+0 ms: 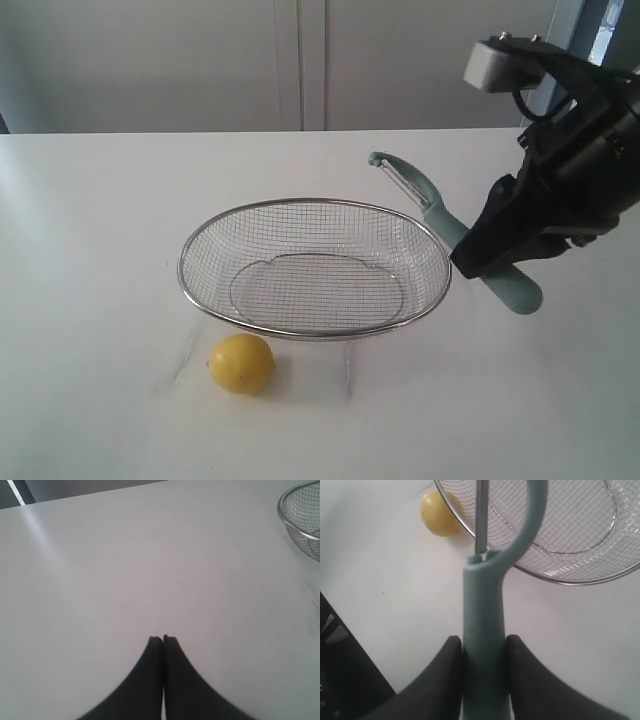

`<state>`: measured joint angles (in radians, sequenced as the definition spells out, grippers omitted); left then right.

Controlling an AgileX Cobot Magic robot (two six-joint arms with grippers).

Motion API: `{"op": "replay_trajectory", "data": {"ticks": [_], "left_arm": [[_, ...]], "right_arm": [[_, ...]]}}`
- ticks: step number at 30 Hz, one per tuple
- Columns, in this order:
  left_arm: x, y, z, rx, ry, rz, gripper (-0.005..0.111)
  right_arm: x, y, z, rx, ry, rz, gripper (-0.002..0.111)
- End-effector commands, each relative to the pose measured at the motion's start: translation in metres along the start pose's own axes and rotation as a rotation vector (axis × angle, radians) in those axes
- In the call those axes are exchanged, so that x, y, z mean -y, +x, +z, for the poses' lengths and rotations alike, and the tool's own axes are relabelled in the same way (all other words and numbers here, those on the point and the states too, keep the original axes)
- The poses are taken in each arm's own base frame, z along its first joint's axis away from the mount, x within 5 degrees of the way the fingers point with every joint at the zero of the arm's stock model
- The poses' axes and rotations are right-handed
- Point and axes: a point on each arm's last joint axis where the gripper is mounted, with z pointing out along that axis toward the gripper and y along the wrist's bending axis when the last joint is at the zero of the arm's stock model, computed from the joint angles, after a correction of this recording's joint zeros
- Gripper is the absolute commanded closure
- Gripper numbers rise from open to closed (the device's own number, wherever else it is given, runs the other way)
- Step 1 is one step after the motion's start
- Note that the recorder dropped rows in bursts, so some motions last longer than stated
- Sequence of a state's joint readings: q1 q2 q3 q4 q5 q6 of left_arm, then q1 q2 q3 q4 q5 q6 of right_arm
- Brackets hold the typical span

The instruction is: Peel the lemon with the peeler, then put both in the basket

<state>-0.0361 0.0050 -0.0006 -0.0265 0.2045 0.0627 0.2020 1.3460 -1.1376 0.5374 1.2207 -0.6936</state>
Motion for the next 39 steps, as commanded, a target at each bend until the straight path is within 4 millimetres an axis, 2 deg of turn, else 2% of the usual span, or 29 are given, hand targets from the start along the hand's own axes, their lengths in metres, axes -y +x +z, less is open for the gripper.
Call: {"op": "replay_trajectory", "data": {"ticks": [1, 39], "left_arm": [[-0.0002, 0.0, -0.0002, 0.004, -0.004, 0.001, 0.107], [-0.0002, 0.0, -0.0002, 0.004, -0.004, 0.001, 0.107]], "right_arm": [[0.0004, 0.001, 0.0024, 0.023, 0.008, -0.032, 0.108], [0.001, 0.0009, 0.0028, 0.027, 0.013, -0.031, 0.108]]}}
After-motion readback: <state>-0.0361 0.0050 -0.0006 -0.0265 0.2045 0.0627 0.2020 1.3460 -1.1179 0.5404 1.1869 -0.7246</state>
